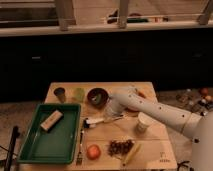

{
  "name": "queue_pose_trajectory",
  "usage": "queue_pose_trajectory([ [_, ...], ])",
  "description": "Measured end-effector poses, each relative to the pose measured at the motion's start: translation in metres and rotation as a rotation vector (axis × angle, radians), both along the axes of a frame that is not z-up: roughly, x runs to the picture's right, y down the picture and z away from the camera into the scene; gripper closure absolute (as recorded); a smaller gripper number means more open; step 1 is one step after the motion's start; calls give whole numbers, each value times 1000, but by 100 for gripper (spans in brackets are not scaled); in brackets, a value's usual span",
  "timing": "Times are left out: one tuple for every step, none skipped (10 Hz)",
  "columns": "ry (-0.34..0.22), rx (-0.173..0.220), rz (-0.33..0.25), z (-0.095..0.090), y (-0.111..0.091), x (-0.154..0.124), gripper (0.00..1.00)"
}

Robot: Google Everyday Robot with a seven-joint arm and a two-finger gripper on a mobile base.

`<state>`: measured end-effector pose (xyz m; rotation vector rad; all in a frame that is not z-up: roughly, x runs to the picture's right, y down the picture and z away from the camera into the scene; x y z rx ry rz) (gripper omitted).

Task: Wipe tray with brush

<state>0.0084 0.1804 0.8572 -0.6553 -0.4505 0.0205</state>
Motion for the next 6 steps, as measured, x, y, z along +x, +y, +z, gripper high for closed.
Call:
queue_pose_trajectory([
  [-3,5,-4,-2,-2,-1,94],
  [-10,15,-10,-8,-7,-2,100],
  [-18,22,-14,-13,-12,-3,100],
  [-24,26,-20,-16,-14,-4,100],
  [-34,34,-24,-20,-18,-6,100],
  [-37,39,-25,-22,-19,-4,100],
])
